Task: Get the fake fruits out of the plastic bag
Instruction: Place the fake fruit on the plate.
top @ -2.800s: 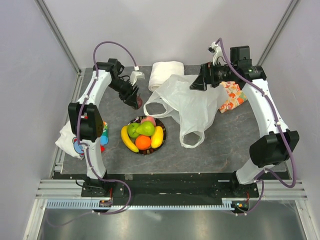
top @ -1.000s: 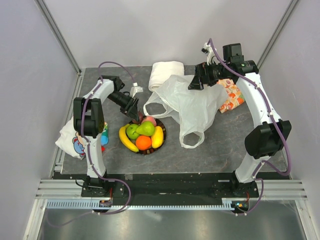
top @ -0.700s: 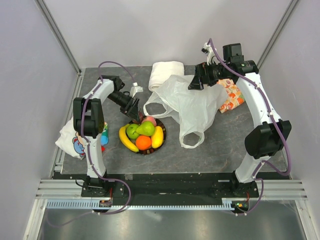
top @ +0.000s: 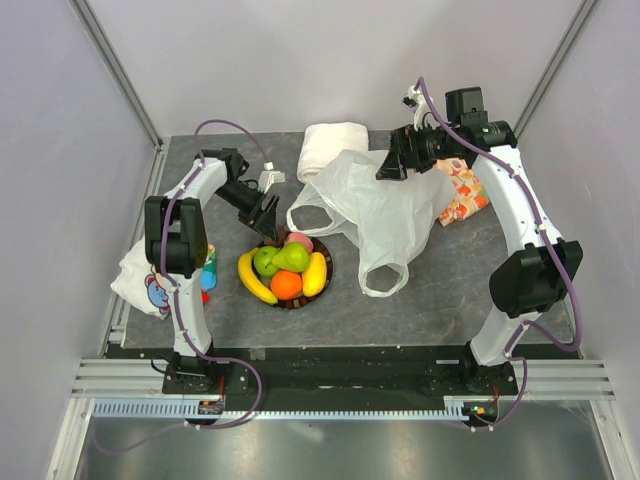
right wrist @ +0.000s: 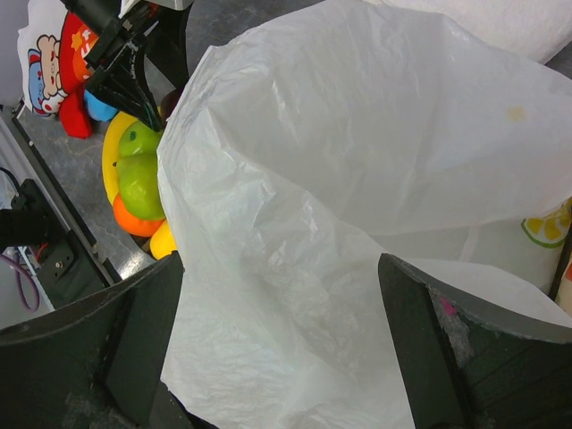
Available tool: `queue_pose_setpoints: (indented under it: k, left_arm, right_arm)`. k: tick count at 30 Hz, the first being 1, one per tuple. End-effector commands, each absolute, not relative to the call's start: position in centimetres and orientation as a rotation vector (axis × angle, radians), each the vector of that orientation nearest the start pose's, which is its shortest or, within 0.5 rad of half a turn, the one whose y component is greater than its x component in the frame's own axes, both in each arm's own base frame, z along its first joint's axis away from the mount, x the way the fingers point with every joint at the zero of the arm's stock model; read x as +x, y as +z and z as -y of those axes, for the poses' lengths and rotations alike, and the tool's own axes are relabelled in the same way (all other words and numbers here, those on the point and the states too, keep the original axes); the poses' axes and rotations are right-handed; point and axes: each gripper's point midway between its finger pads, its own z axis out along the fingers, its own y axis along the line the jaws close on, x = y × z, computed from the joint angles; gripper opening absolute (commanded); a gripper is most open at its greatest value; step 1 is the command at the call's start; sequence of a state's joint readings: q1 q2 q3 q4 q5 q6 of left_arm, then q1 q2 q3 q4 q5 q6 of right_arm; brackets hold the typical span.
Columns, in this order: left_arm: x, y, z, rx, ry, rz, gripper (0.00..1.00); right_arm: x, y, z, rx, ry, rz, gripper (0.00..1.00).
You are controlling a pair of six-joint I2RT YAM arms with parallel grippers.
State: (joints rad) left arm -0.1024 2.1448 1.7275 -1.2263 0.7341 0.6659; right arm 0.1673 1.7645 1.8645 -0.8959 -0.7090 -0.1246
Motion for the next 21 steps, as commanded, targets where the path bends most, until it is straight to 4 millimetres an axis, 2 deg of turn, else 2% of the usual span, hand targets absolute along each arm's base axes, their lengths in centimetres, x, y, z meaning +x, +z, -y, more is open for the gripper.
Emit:
queue_pose_setpoints:
  k: [1,11,14,16,21]
  left_arm:
    - [35.7,8.6,13.8,0.991,-1.037,-2.589,0.8]
    - [36.3,8.9,13.5,0.991,-0.993,-2.577,0.81]
    - [37.1,10.3,13.5,0.979,-0.963,-2.546,0.89]
    - [37.5,11.7,13.3,0.985,-0.939,-2.513,0.9]
    - [37.9,13.3,13.2,0.983,-0.902,-2.478,0.9]
  right_arm:
    - [39.7,28.8,-18.2,-0.679,0.867,-2.139,0.98]
    - [40.0,29.1,-18.4,-0.682,0.873,-2.129,0.98]
    - [40.2,29.8,-18.4,-0.687,0.862,-2.11,0.98]
    - [40.1,30.2,-18.3,-0.7,0.855,-2.101,0.98]
    - [40.2,31.5,-18.4,-0.709,0.851,-2.06,0.98]
